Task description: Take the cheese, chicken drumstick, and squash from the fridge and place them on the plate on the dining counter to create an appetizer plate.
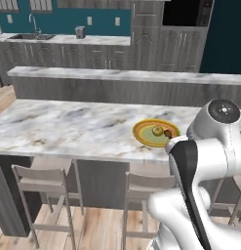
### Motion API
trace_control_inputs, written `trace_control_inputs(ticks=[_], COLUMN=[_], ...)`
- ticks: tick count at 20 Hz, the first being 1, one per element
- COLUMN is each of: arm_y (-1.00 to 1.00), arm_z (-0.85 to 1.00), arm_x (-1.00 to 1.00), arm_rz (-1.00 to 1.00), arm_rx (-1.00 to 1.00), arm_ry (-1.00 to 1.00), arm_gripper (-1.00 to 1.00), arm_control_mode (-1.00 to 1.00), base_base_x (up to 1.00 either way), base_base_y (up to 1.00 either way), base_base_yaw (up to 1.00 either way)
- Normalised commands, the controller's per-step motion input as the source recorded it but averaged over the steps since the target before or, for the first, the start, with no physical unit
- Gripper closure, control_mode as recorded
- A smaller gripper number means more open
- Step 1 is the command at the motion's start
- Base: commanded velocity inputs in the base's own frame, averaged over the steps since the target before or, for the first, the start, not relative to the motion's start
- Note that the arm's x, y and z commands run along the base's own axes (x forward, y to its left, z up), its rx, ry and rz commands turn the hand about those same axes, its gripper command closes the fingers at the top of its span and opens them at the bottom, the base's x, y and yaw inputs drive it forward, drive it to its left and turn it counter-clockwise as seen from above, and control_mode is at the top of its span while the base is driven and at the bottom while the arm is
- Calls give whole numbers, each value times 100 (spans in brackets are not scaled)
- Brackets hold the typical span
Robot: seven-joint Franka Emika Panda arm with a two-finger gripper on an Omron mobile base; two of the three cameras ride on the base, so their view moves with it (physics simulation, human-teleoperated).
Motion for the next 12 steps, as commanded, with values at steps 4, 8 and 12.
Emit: trace_control_inputs(ticks=[4, 8, 12], arm_y=[0, 0, 0], arm_z=[0, 0, 0], arm_x=[0, 0, 0], arm_rz=[0, 0, 0], arm_rx=[0, 0, 0], arm_ry=[0, 0, 0], arm_gripper=[-100, -100, -100], arm_control_mode=[100, 100, 100], base_base_x=[0, 3, 3], base_base_y=[99, 100, 100], base_base_yaw=[-2, -7, -7])
